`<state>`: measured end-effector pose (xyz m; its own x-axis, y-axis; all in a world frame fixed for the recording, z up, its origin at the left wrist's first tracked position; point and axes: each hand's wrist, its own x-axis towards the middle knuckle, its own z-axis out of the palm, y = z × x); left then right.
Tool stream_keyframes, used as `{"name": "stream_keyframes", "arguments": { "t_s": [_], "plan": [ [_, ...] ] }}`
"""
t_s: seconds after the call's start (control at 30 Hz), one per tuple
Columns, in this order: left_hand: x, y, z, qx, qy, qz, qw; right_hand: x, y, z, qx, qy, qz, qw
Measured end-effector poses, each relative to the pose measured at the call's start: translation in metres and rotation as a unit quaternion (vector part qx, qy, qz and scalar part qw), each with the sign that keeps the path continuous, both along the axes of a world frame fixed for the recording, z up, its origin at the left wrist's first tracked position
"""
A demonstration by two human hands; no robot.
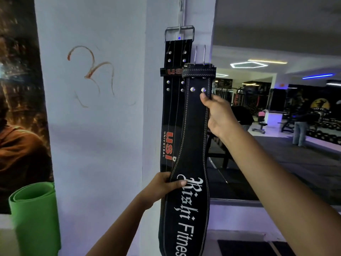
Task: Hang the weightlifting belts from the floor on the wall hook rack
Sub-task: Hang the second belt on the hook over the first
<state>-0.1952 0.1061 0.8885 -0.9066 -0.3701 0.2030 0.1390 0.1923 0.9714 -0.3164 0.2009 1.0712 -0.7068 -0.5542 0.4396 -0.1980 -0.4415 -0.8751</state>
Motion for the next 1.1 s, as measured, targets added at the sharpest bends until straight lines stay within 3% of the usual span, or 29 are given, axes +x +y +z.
{"name": "stream_keyframes", "arguments": {
  "t_s": [0.17, 0.33, 0.57, 0.8, 1.0, 1.1],
  "plan": [
    [-0.011, 0.009, 0.015, 0.056, 0.072, 0.018, 0.996, -0.003, 0.006, 0.003, -0.010, -0.006, 0.014, 1.000],
    [0.004, 0.010, -0.039, 0.053, -0.007, -0.016, 0.998, -0.003, 0.011, -0.008, 0.002, -0.016, 0.011, 1.000],
    [0.000, 0.006, -0.029, 0.103, 0.055, 0.006, 0.993, -0.003, 0.008, -0.007, 0.002, -0.022, 0.015, 1.000],
    [0.013, 0.008, -0.073, 0.060, -0.021, -0.004, 0.998, -0.005, 0.014, -0.014, 0.001, -0.037, 0.015, 0.999],
    [0.004, 0.013, -0.045, 0.087, 0.036, 0.012, 0.996, -0.008, 0.017, -0.016, -0.005, -0.047, 0.011, 0.999],
    [0.003, 0.018, -0.020, 0.105, 0.114, 0.096, 0.983, -0.009, 0.019, -0.021, -0.011, -0.052, 0.018, 0.998]
  ]
}}
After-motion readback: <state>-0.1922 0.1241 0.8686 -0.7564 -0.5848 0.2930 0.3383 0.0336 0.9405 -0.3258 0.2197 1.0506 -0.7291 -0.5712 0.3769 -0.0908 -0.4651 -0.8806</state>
